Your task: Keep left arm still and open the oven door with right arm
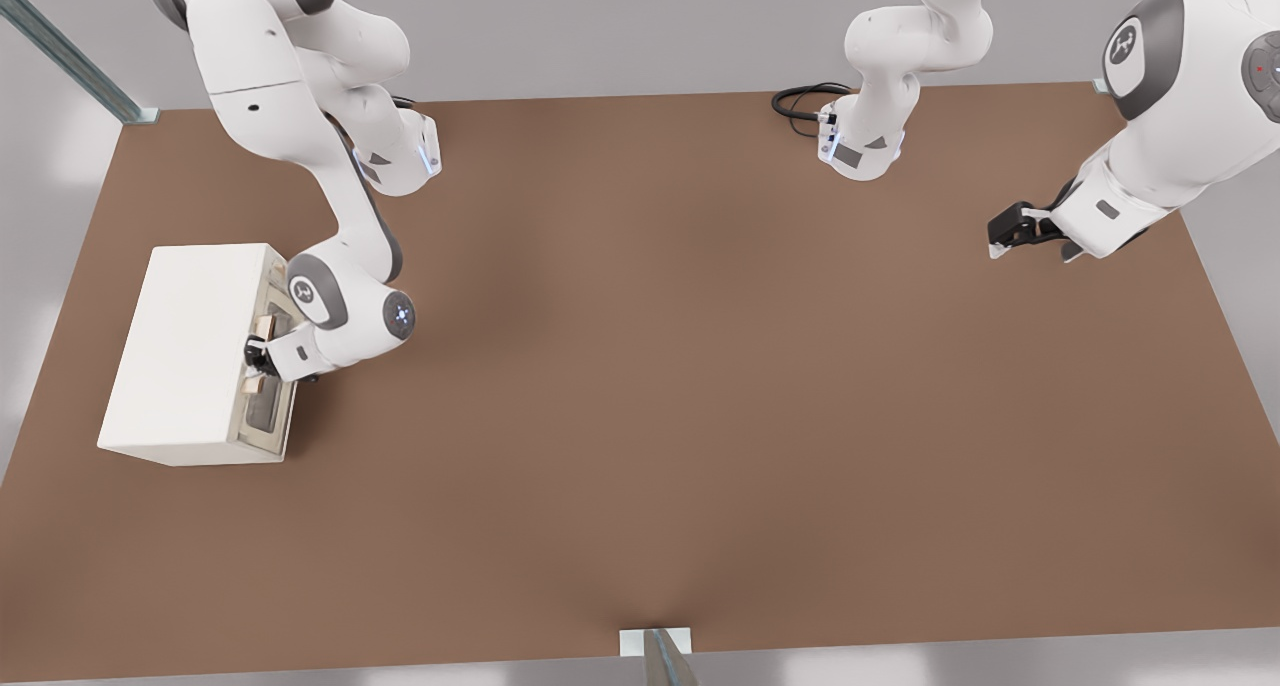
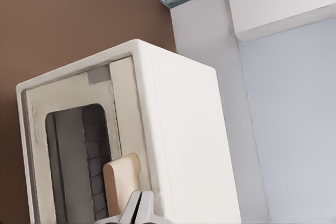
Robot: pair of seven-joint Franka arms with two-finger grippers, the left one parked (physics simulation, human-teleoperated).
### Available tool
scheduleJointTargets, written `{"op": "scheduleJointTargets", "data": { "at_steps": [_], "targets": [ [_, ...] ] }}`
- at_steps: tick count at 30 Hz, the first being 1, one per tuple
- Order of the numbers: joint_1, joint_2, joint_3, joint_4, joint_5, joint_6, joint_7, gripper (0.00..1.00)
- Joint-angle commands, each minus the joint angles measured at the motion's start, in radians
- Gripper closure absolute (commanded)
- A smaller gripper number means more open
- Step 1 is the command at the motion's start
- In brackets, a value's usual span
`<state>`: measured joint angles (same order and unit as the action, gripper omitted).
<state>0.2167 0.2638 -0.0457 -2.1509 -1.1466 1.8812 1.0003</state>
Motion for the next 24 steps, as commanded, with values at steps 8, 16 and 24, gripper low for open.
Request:
{"op": "scheduleJointTargets", "data": {
  "at_steps": [8,16,24],
  "targets": [
    [-0.010,0.000,0.000,-0.017,-0.002,0.015,0.262,0.79],
    [0.360,0.184,0.009,0.318,0.490,-0.215,0.393,0.79],
    [0.069,0.098,0.001,0.841,1.074,-0.206,-0.864,0.00]
  ]
}}
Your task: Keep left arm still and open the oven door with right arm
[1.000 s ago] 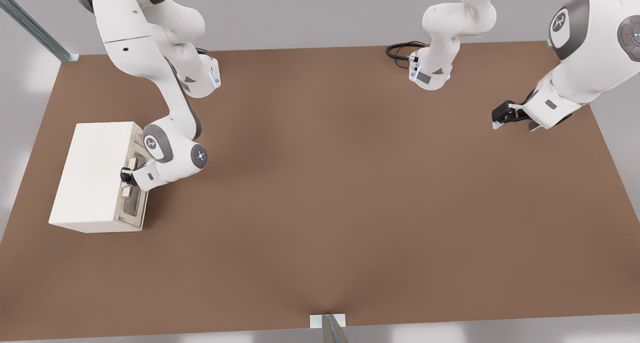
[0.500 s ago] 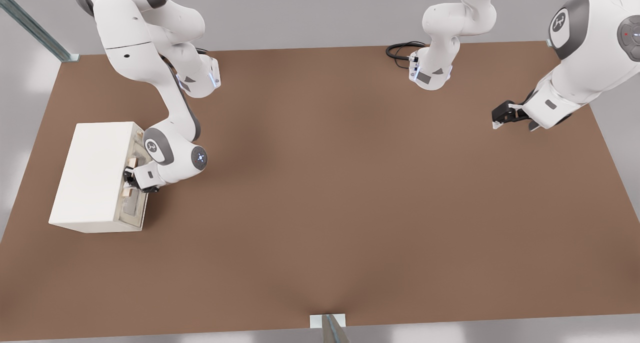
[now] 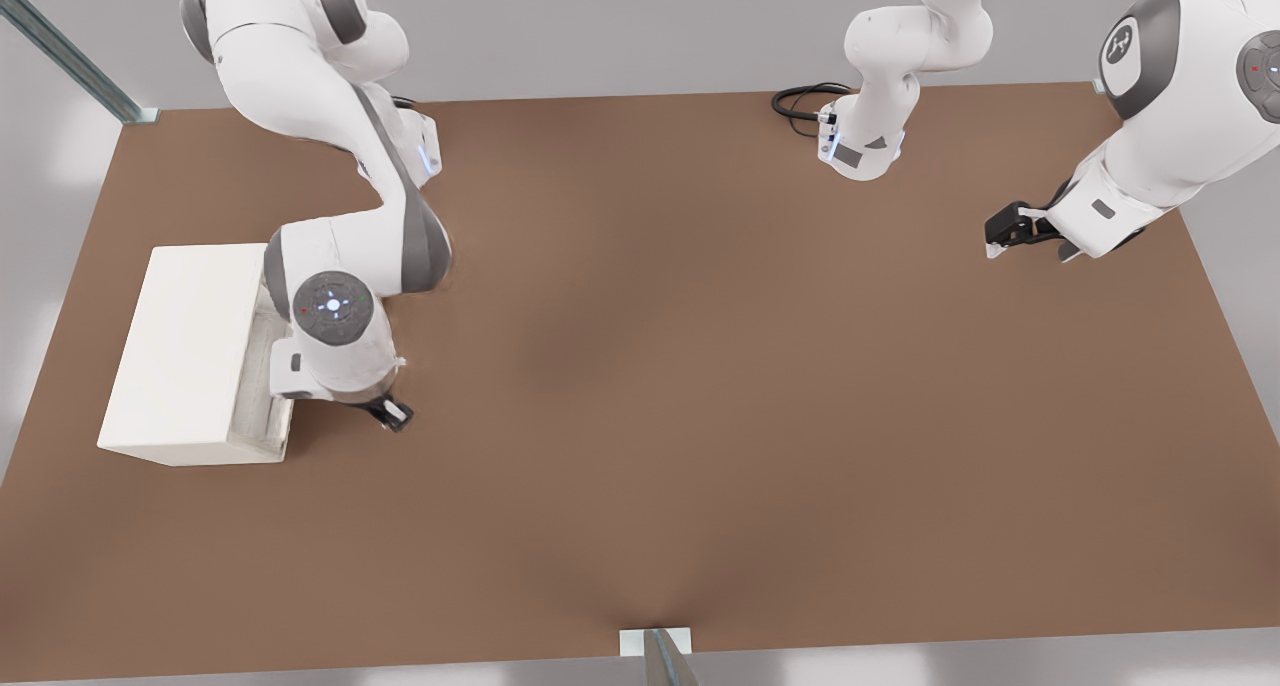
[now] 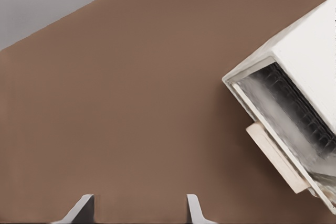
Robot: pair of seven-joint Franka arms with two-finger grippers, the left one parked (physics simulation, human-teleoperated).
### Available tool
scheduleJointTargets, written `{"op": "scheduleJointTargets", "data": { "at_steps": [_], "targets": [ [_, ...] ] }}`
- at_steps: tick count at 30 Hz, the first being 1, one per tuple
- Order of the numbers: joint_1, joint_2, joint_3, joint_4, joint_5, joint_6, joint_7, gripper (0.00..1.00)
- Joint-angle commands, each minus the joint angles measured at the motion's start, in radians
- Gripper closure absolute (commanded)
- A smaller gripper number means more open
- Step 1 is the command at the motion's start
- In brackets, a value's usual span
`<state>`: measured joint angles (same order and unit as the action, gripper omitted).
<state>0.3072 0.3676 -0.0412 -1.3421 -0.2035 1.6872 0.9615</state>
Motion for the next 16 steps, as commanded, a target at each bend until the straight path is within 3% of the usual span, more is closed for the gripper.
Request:
{"op": "scheduleJointTargets", "data": {
  "at_steps": [1,4,16],
  "targets": [
    [-0.077,-0.104,0.003,-0.035,0.165,-0.011,-0.918,0.00],
    [-0.165,-0.199,0.001,-0.081,0.170,-0.018,-1.043,0.00],
    [-0.171,-0.191,-0.003,-0.075,0.168,-0.006,-1.041,0.00]
  ]
}}
